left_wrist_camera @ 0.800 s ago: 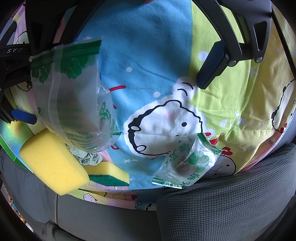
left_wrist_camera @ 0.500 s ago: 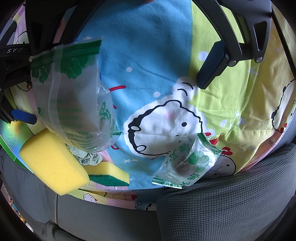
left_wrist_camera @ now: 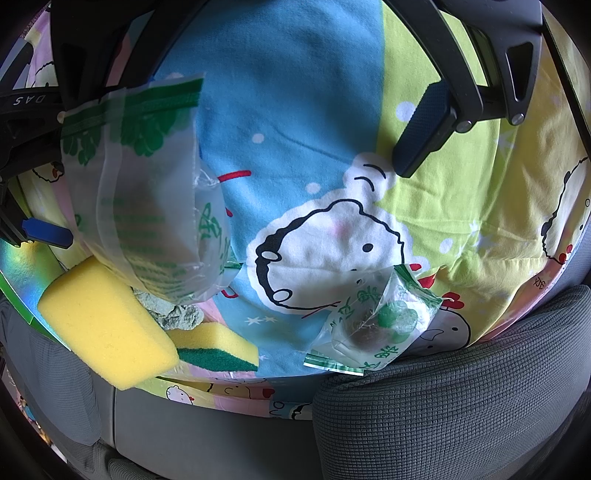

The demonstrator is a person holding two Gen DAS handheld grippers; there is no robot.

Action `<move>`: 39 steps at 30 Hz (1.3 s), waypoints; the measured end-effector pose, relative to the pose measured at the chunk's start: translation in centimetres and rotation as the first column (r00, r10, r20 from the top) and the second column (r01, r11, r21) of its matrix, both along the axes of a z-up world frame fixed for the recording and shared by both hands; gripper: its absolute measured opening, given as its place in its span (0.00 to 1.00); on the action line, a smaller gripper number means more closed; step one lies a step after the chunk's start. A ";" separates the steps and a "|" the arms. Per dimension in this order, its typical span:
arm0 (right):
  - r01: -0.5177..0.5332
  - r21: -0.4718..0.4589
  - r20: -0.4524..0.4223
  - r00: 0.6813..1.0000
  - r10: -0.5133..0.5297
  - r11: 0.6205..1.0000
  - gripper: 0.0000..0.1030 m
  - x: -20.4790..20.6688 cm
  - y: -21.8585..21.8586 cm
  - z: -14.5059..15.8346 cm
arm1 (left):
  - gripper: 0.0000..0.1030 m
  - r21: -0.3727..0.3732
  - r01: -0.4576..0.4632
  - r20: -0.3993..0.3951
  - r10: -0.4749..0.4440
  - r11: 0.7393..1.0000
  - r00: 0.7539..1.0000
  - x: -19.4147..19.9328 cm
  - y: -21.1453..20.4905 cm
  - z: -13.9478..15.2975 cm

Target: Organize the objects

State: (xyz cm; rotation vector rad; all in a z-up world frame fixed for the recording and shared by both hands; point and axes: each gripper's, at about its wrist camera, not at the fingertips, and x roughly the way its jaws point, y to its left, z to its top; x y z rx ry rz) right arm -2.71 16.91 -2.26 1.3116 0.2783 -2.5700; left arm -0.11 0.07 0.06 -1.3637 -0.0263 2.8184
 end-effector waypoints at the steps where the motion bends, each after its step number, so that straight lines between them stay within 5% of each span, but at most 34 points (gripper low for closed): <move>1: 0.000 0.000 0.000 1.000 0.000 1.000 1.00 0.0 0.1 0.0 | 0.99 0.000 0.000 0.000 0.000 1.000 1.000 0.0 0.0 0.0; 22: 0.009 0.006 -0.002 1.000 -0.009 1.000 1.00 0.1 0.1 0.0 | 0.99 0.000 0.001 0.001 -0.001 1.000 1.000 0.4 -0.4 0.0; 28: 0.018 0.003 0.034 0.999 -0.019 1.000 0.99 0.6 0.4 0.6 | 0.99 0.003 -0.003 0.060 0.003 1.000 0.998 0.8 -0.9 1.1; 39: 0.077 -0.206 -0.027 0.996 -0.084 0.976 0.98 4.9 2.0 10.0 | 0.99 0.179 -0.041 -0.162 0.070 0.983 0.984 5.7 -2.1 10.4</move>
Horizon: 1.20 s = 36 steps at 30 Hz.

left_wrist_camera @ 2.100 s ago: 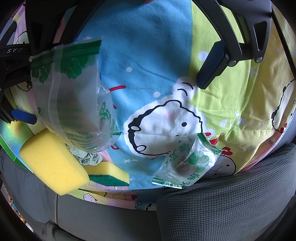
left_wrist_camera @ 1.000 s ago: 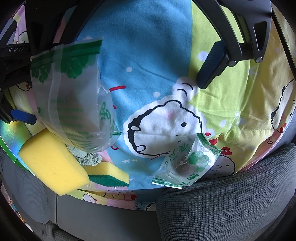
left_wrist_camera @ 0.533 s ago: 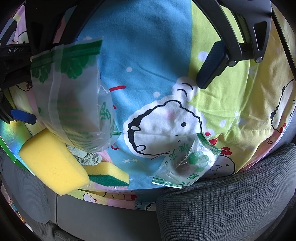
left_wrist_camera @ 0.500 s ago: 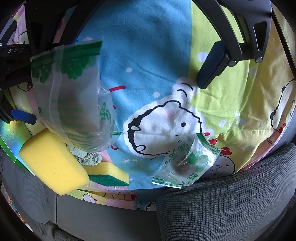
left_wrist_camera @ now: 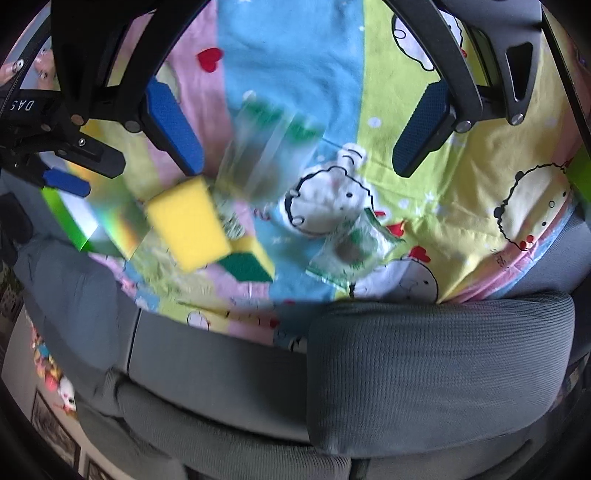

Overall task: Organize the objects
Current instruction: 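Reach the right gripper to the clear green-printed bag and close on it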

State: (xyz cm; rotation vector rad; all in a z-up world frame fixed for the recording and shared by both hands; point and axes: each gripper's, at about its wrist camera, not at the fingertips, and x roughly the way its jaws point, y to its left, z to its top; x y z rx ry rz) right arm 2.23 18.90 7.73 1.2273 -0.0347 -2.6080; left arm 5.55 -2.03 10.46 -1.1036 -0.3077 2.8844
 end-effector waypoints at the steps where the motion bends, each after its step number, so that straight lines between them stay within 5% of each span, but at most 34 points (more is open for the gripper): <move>1: 0.015 -0.042 0.012 1.000 -0.014 0.999 0.98 0.0 -0.1 0.8 | 0.99 0.023 -0.010 -0.006 0.010 1.000 1.000 0.1 0.0 0.5; 5: 0.075 -0.229 0.078 0.995 -0.059 0.971 0.98 -1.1 -0.3 2.1 | 0.99 0.066 0.015 0.018 -0.016 0.998 1.000 -1.3 0.5 -0.2; 9: 0.121 -0.352 0.139 0.987 -0.076 0.928 0.98 -1.6 -1.1 1.0 | 0.98 0.152 0.047 0.143 -0.069 0.987 0.987 -2.6 0.1 -3.9; 16: 0.132 -0.338 0.271 0.962 -0.038 0.932 0.80 -3.0 -3.7 -3.5 | 0.98 0.192 0.044 0.181 -0.079 0.980 0.980 -3.4 -0.9 -5.7; 23: 0.095 -0.382 0.335 0.941 0.042 0.919 0.79 -4.7 -5.2 -6.2 | 0.97 0.204 0.108 0.195 -0.149 0.973 0.969 -3.6 -0.2 -6.5; 36: 0.084 -0.425 0.396 0.913 0.102 0.901 0.79 -6.0 -6.2 -9.2 | 0.65 0.243 0.140 0.217 -0.194 0.960 0.957 -3.9 0.2 -8.1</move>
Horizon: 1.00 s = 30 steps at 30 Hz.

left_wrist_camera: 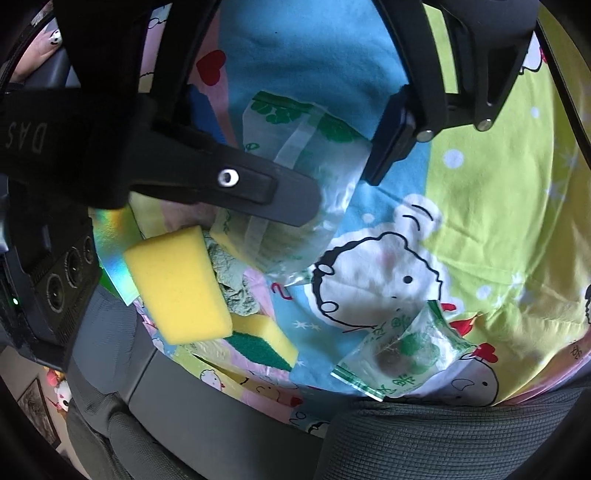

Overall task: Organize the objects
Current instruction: 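Reach the right gripper to the clear green-printed bag and close on it, then lift the bag with the right gripper and carry it toward the green-rimmed box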

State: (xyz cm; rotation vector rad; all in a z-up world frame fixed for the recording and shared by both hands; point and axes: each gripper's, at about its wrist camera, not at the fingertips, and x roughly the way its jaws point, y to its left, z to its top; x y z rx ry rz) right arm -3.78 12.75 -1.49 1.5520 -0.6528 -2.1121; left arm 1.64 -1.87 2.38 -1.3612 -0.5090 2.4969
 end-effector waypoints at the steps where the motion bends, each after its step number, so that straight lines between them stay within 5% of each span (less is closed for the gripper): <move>1: -0.002 0.001 -0.003 1.000 0.002 1.000 0.77 0.0 -0.2 -0.1 | 0.61 0.004 0.007 -0.004 -0.007 1.000 1.000 0.0 0.1 0.0; 9: -0.001 -0.045 -0.008 1.000 0.001 0.999 0.63 0.4 -0.2 0.1 | 0.57 -0.025 0.019 -0.048 -0.020 1.000 0.999 0.6 1.0 1.1; 30: -0.001 -0.132 -0.231 0.973 -0.029 0.991 0.64 4.2 2.8 6.5 | 0.57 -0.174 0.017 -0.295 -0.069 0.985 0.953 4.1 5.3 7.5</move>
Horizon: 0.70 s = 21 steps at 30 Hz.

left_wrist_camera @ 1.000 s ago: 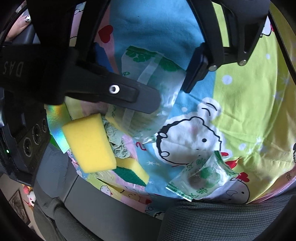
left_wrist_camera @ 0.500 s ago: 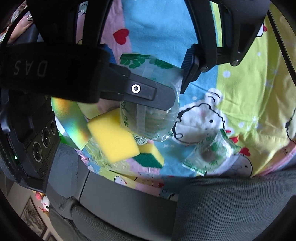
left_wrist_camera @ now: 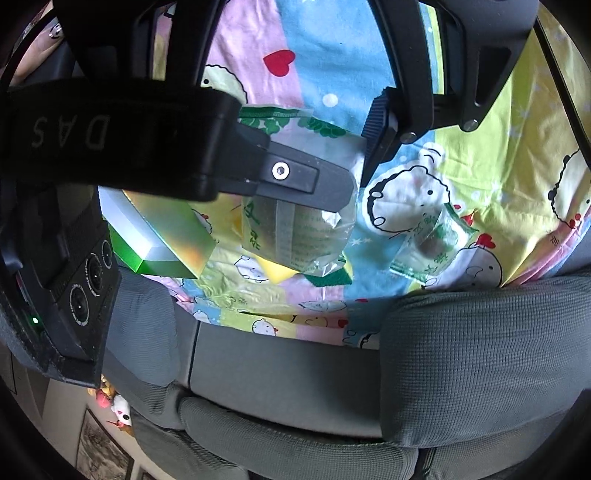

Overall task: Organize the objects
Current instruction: 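Lift the bag with the right gripper and carry it toward the green-rimmed box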

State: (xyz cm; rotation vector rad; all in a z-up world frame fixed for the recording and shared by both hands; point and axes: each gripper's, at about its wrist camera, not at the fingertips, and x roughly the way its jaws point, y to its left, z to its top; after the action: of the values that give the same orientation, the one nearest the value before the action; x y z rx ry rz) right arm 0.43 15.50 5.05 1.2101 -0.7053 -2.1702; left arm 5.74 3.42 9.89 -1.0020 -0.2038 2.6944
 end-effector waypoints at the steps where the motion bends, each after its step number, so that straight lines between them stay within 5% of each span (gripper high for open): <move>1: 0.004 0.003 -0.007 1.000 -0.004 1.000 0.64 0.1 0.2 0.2 | 0.57 0.002 0.005 -0.008 -0.005 1.000 1.000 0.2 0.2 0.2; 21: 0.020 0.018 -0.085 0.996 -0.018 1.000 0.64 1.6 2.4 2.5 | 0.56 -0.018 0.032 -0.092 -0.034 0.999 0.995 1.4 2.4 2.0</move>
State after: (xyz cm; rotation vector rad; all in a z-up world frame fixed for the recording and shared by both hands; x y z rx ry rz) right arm 2.02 17.87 7.52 1.1173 -0.6647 -2.2344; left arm 7.11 5.81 11.84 -0.8751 -0.1464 2.7089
